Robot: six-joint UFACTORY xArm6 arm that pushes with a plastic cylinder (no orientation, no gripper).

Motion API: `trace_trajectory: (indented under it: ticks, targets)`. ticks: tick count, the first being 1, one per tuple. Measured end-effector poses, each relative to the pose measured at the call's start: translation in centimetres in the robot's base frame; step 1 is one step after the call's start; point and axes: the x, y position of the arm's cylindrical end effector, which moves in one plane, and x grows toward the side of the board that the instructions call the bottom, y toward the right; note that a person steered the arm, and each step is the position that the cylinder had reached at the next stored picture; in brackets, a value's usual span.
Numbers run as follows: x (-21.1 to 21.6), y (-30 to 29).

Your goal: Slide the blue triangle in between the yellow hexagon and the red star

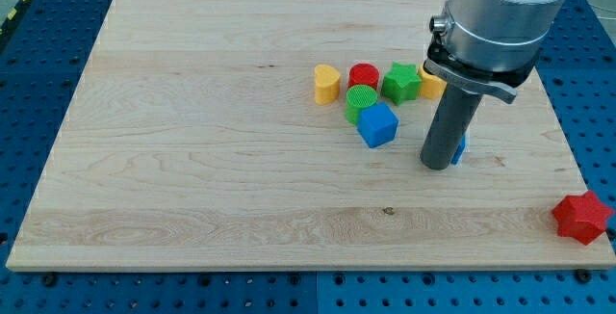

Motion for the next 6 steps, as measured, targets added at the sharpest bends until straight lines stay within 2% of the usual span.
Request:
trace_trajectory:
  ticks: [6]
  targets:
    - [-4.2, -0.1]
